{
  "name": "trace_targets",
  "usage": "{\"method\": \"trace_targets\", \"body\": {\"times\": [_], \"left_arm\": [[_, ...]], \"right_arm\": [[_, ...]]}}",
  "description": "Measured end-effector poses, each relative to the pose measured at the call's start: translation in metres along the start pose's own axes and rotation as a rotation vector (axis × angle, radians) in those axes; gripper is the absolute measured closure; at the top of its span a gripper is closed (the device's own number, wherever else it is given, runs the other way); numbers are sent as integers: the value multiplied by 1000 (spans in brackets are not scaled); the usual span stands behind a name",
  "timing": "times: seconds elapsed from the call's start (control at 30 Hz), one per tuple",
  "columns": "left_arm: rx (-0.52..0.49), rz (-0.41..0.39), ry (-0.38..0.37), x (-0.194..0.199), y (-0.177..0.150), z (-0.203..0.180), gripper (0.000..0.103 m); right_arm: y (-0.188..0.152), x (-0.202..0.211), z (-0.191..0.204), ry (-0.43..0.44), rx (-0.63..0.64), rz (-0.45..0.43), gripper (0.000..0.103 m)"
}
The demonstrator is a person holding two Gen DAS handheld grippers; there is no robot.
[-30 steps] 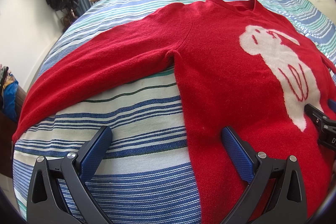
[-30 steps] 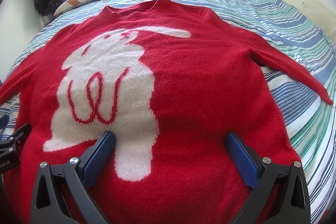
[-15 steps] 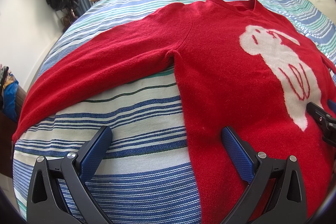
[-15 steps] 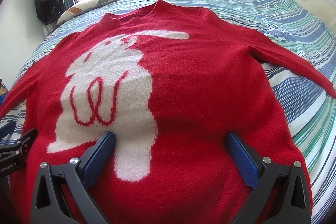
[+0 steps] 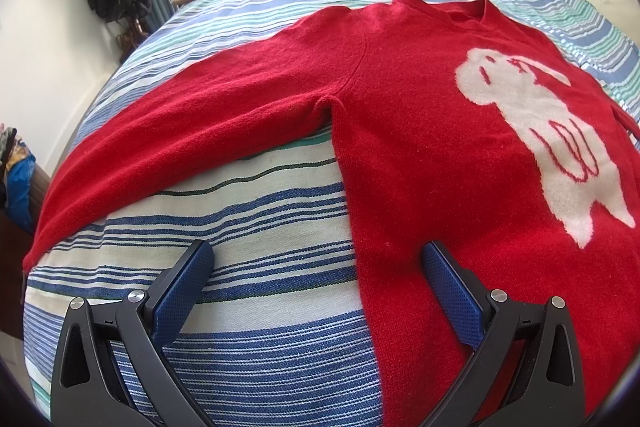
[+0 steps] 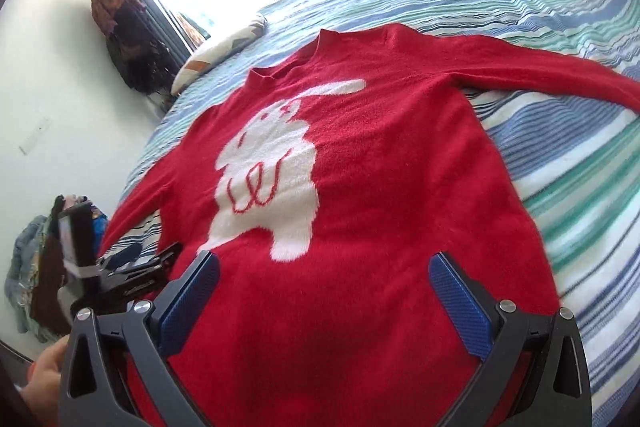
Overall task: Fold small clothes
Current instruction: 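Grasp a sleeve cuff with the right tool and fold it across the sweater body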
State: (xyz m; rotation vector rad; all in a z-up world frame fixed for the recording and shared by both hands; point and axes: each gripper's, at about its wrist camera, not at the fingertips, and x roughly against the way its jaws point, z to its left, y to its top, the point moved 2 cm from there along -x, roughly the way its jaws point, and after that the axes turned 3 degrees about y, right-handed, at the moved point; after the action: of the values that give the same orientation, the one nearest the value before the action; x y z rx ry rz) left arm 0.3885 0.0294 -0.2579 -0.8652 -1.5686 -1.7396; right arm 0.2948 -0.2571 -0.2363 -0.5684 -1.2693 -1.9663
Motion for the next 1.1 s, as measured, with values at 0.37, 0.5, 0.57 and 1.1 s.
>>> {"method": "trace_targets", "body": {"times": [0.37,0.5,0.57,1.1], "left_arm": [[13,2,-28,-1,0,3,0],[19,-6,-21,-2,0,2,0],[16,-5,-17,-2,0,2,0],[99,-42,-15,72,-11,16,1]], "right_arm": [[23,75,-134,57,-326,-146,0],[40,90,-187,82,-421,-193,0],[56,103,-218,85,-471,-251,0],[120,91,-385,31,-875,-273,10]]}}
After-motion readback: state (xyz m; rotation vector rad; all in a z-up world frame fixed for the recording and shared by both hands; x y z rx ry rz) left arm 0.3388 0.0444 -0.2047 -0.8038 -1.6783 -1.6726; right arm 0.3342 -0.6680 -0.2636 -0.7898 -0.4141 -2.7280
